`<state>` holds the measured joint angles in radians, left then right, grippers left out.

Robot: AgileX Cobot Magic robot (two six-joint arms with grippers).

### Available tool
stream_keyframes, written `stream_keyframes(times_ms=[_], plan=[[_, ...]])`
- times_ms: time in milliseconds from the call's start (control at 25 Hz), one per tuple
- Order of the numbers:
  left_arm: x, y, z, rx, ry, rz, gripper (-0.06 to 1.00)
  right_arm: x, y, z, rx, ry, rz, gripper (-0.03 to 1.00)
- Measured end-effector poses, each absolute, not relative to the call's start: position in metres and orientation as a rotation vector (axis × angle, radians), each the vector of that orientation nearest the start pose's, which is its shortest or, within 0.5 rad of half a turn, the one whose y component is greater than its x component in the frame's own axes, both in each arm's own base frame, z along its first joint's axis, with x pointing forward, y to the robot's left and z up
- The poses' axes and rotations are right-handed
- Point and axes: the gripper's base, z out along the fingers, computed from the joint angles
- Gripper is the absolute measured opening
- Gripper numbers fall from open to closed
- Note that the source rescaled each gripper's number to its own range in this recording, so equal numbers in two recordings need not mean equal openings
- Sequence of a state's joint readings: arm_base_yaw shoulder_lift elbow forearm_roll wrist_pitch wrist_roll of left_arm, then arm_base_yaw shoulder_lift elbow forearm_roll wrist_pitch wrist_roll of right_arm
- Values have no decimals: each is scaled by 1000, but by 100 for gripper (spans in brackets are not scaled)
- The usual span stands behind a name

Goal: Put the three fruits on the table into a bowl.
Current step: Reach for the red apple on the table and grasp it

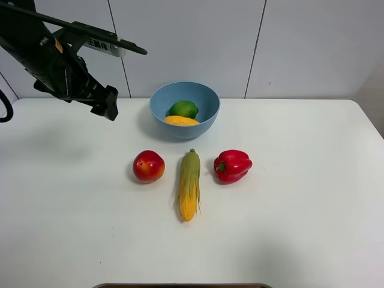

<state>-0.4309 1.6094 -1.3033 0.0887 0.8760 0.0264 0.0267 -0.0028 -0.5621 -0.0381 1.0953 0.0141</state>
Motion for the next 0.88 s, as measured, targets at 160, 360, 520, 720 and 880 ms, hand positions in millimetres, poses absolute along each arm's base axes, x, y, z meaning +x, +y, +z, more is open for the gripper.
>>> stream_keyframes(times_ms=[160,360,520,720,880], plan=[[315,-151,273,704,2615,-35,96,-14,-3,291,-9,2013,-19,0],[315,-170,254,779,2636,-40,96,-14,-3,291,-9,2013,-19,0],[312,-188,244,825,2625,-73,96,-14,-3,291,-9,2013,-19,0],[309,-202,232,857,2646,-108,96,-14,-3,291,-9,2013,-19,0],[310,-208,216,884,2682,-97,96,-14,-3,291,-9,2013,-19,0]])
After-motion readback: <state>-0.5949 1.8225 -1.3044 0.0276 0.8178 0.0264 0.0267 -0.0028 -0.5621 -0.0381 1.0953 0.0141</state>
